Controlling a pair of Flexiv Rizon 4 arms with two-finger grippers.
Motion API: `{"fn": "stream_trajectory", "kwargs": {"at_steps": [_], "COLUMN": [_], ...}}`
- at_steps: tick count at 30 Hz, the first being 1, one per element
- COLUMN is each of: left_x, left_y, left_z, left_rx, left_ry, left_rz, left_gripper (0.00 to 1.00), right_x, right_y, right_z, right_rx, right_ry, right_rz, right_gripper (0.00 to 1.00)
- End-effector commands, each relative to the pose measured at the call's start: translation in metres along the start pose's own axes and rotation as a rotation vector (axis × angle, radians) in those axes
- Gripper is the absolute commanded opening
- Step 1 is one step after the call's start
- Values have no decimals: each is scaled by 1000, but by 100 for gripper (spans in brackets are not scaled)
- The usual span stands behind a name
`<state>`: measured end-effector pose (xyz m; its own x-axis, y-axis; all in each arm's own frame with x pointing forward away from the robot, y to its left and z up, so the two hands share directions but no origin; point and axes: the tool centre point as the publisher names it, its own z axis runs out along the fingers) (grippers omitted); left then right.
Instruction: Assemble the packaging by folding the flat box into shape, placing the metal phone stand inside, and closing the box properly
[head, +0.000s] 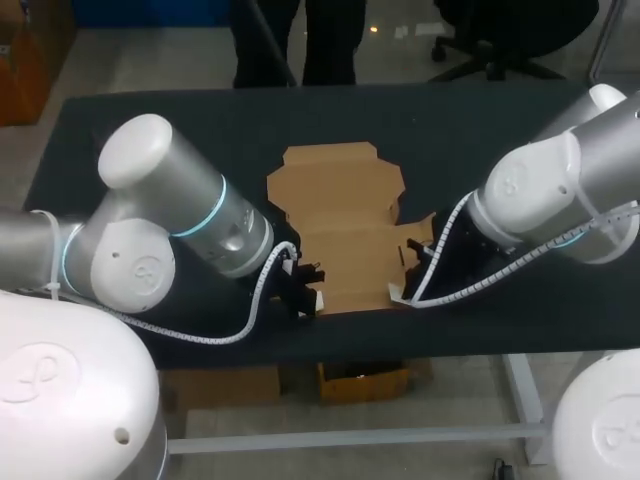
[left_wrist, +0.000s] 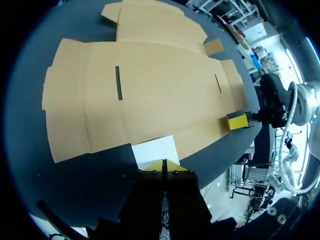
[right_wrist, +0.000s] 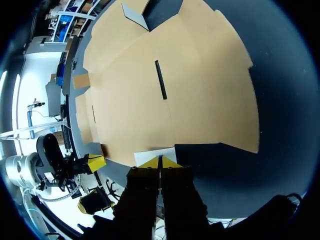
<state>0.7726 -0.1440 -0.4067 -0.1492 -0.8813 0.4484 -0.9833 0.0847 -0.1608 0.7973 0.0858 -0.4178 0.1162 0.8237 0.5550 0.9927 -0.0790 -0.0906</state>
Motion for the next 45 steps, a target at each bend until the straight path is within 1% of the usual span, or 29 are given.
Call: {"fn": "stream_trajectory", "kwargs": {"at_steps": [1, 11, 19, 23, 29, 35, 37, 42, 45], "left_x": [1, -4, -8, -8, -9, -16, -19, -27, -32], "left_y": [-1, -4, -4, -3, -4, -8, -9, -13, -15], "left_z": [8, 18, 19, 8, -17, -42, -49, -63, -71], "left_rx": [3, -4, -12, -12, -7, 3, 10, 18, 18], "left_ry": [-12, -34, -41, -44, -65, -72, -76, -84, -77], "left_rz": [-3, -19, -37, -37, -33, -30, -31, -34, -40], "left_gripper": [0, 0, 0, 0, 0, 0, 0, 0, 0], "right_x": [2, -4, -12, -10, -7, -14, -18, -25, -28], "right_y": [0, -4, -10, -13, -15, -15, -14, -11, -8], "right_z": [8, 17, 20, 8, -21, -46, -52, -63, -67], "right_rx": [-3, -1, -9, -38, -90, -136, -134, -138, -129], "right_ry": [-20, -35, -23, -12, 36, 70, 103, 123, 149], "right_rz": [0, -10, -8, -6, -11, 9, 10, 24, 23], "right_gripper": [0, 0, 0, 0, 0, 0, 0, 0, 0]}}
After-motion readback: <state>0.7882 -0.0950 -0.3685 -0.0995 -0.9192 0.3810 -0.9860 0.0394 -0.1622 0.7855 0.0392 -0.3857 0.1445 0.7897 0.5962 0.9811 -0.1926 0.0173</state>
